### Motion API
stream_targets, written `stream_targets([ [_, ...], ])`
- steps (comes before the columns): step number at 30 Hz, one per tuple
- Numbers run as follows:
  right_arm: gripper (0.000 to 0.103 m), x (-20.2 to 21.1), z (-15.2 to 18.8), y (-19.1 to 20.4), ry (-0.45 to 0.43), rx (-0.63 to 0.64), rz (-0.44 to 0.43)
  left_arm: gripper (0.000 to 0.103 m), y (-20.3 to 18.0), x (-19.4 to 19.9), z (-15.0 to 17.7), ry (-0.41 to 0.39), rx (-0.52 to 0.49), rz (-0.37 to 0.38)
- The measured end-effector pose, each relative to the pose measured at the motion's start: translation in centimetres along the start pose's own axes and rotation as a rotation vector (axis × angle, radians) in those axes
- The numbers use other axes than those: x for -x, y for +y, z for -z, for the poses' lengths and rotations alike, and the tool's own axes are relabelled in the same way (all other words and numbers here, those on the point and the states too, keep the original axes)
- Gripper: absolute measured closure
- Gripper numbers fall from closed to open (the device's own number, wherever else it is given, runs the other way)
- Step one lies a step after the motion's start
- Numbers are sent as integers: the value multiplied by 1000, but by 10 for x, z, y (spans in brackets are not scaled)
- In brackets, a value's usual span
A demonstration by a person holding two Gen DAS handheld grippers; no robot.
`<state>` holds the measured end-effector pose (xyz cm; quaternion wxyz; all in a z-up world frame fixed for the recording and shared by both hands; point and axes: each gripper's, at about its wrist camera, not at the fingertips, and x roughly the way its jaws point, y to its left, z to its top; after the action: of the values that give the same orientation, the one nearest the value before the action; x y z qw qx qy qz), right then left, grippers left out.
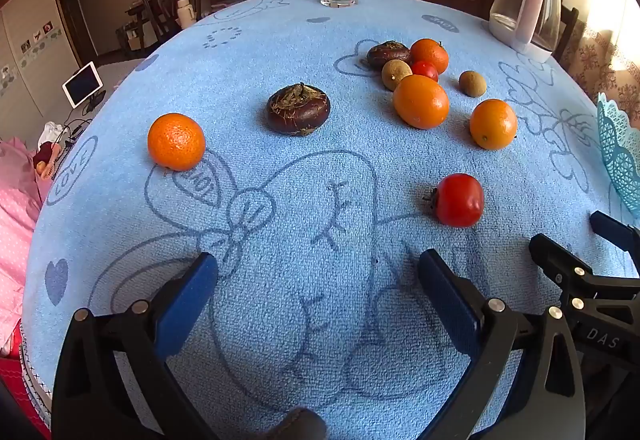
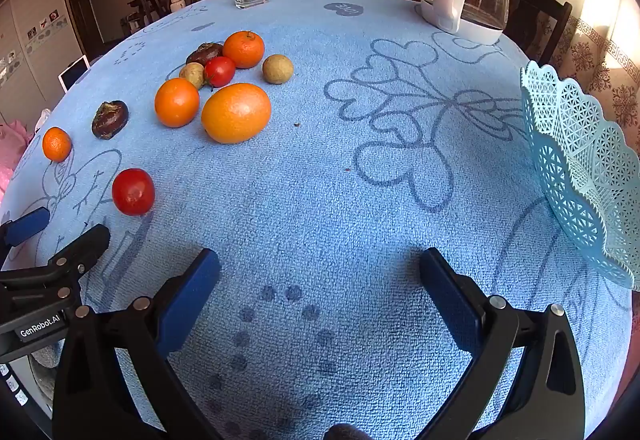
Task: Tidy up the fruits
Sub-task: 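Move both tools toward the fruits on the table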
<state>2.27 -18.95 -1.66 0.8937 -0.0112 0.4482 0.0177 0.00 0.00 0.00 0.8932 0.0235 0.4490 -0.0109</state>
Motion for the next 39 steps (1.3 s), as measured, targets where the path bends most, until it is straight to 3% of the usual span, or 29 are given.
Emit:
stream_targets([
  [26,2,0,0,-1,4,2,-14,5,-1,3,0,-11,-10,44],
  [39,2,11,1,-6,-41,-28,-21,5,-5,16,2,-81,-23,56],
])
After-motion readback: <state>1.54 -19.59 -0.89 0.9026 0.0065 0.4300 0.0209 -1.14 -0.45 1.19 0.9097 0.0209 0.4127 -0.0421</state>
